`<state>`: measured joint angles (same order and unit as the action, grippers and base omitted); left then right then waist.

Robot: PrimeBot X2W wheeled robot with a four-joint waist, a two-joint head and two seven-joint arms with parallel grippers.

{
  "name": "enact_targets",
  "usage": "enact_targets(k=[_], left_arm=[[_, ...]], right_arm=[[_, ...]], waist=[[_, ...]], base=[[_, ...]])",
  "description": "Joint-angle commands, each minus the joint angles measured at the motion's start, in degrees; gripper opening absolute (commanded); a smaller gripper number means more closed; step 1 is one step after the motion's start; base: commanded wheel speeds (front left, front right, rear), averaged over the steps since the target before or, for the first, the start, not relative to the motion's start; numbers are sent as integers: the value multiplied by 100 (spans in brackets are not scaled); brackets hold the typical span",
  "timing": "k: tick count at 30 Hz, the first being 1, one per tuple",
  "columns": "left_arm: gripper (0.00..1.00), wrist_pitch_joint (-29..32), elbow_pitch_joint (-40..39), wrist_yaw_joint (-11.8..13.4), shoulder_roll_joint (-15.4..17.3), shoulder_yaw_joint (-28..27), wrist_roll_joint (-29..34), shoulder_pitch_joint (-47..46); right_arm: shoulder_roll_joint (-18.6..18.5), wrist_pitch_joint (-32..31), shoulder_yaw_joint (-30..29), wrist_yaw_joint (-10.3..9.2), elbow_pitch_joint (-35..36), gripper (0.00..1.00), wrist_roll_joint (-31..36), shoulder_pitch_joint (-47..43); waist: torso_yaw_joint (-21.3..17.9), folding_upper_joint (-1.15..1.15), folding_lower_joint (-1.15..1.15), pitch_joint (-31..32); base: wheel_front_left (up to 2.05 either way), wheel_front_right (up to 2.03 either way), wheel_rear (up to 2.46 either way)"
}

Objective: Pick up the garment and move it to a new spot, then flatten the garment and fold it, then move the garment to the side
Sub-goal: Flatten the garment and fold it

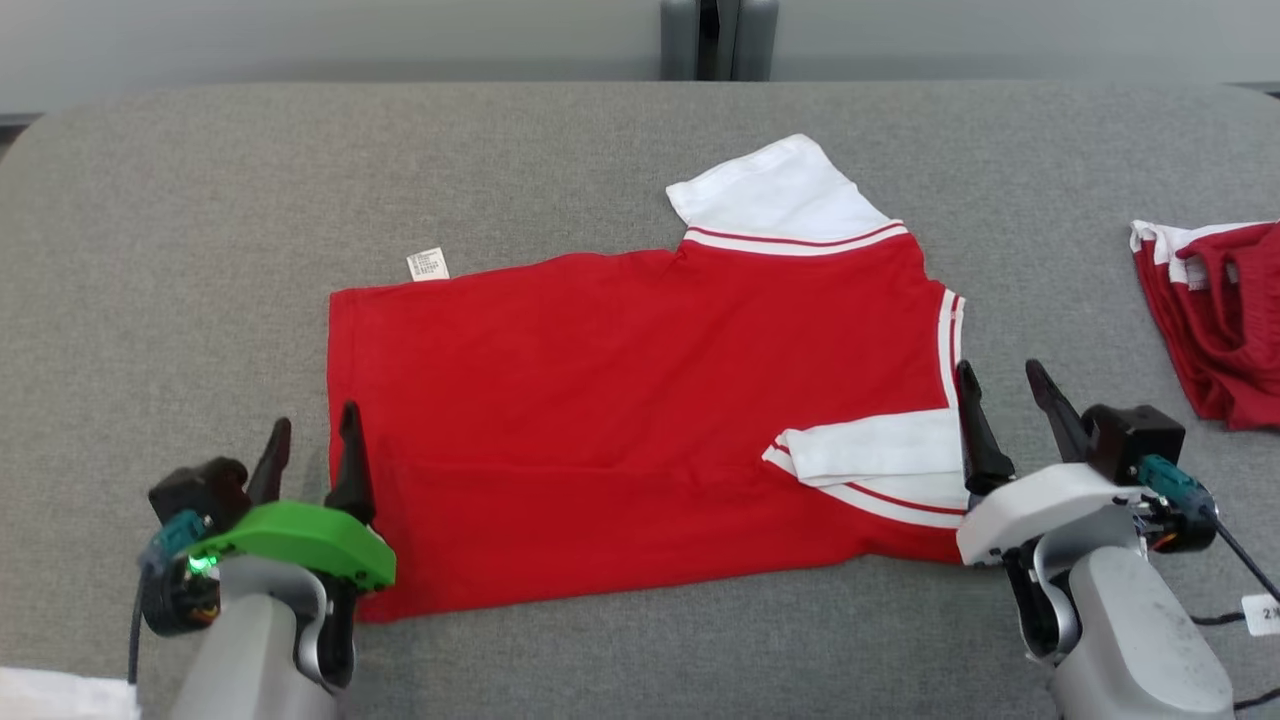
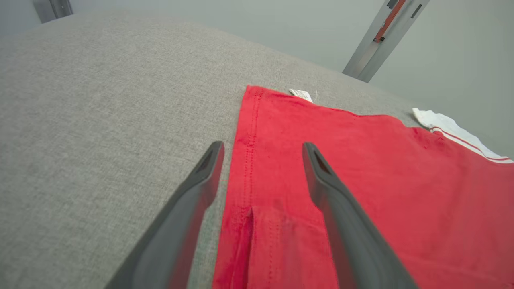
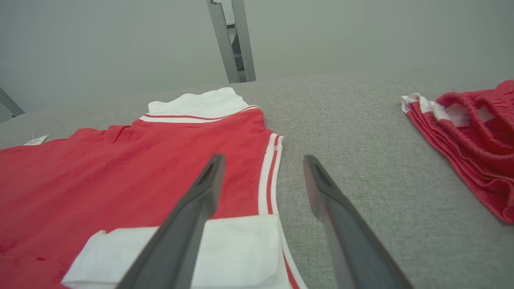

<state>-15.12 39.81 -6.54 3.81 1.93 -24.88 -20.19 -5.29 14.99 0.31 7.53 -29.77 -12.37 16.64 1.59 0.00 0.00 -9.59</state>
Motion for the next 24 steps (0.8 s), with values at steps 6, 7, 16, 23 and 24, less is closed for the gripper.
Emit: enact_targets(k=[6, 7, 16, 23, 24], left_arm=[[100, 200, 849, -78, 454, 189, -5, -1316], [100, 253, 988, -89, 492, 245, -38, -1488], [100, 488, 1535, -100, 741, 986, -510, -2277], [100, 344, 1974, -100, 916, 1253, -744, -2491], [100, 333, 1996, -100, 887, 1302, -805, -2526]], right_arm=[[41, 21, 199, -10, 47, 100, 175, 657], [41, 22, 231, -10, 38, 100, 199, 744], [-8, 21, 378, -10, 55, 100, 265, 1153], [4, 20, 463, -10, 90, 100, 300, 1339], [4, 20, 485, -10, 87, 100, 287, 1379]], waist=[[-55, 0, 0, -761], [-78, 0, 0, -829], [-224, 0, 0, -1259], [-242, 0, 0, -1394], [-237, 0, 0, -1418]], base=[[0, 0, 0], [0, 0, 0], [0, 0, 0], [0, 0, 0], [0, 0, 0]])
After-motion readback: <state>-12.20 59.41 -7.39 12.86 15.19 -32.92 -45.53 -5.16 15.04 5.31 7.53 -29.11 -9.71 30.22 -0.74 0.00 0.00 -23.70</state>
